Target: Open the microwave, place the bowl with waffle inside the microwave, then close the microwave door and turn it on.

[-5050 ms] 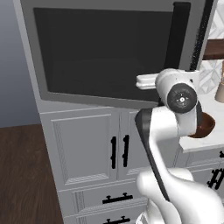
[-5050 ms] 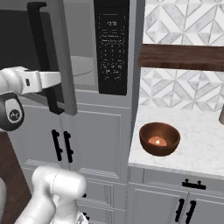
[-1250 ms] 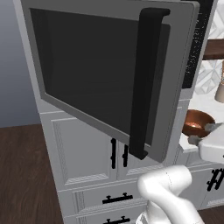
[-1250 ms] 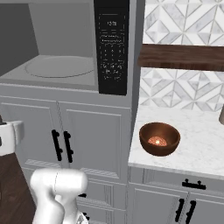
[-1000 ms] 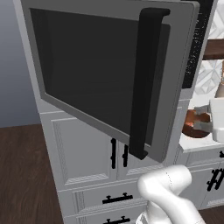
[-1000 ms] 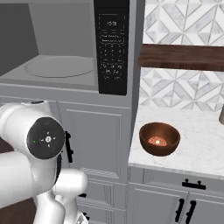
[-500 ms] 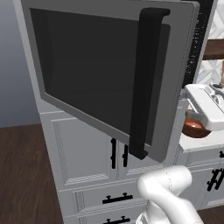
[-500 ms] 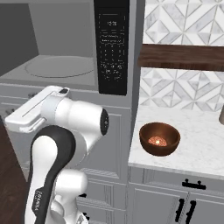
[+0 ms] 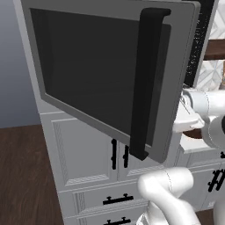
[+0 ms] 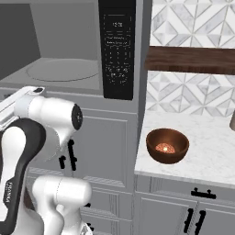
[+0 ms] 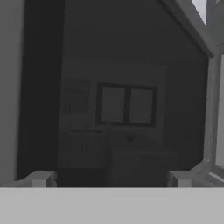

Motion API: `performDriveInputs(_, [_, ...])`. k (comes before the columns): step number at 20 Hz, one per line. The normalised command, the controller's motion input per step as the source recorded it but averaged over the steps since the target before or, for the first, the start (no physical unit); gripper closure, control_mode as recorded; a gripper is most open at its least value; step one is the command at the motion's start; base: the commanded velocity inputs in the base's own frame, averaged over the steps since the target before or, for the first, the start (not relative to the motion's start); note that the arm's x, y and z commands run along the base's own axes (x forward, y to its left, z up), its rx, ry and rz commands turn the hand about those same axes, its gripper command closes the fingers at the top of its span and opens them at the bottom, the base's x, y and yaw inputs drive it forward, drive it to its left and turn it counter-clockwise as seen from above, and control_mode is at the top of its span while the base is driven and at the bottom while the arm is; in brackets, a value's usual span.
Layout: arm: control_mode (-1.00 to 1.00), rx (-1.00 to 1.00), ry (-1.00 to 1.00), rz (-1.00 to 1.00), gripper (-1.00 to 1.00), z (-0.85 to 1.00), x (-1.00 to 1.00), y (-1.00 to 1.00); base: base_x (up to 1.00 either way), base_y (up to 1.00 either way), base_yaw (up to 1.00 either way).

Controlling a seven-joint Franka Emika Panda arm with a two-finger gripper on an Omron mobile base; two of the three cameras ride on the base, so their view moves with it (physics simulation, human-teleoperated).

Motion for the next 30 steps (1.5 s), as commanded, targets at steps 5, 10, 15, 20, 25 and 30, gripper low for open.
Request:
performDriveInputs(5, [-1.00, -0.05, 0.02, 0.30, -1.00, 0.02, -0.32, 0.95, 0.00, 0.00, 0.00])
performDriveInputs(10, [-1.00, -0.12, 0.00, 0.31, -1.00, 0.03, -0.72, 1.00, 0.00, 0.00, 0.00])
performDriveInputs(15, [-1.00, -0.04, 0.00, 0.10, -1.00, 0.00, -0.25, 0.82, 0.00, 0.00, 0.00])
performDriveInputs(20, [-1.00, 0.00, 0.00, -0.02, -1.00, 0.00, 0.00, 0.23, 0.00, 0.00, 0.00])
performDriveInputs(25, [-1.00, 0.00, 0.06, -0.09, -1.00, 0.00, 0.00, -0.09, 0.00, 0.00, 0.00])
performDriveInputs(30, [-1.00, 0.00, 0.35, -0.25, -1.00, 0.00, -0.02, -0.73, 0.00, 0.00, 0.00])
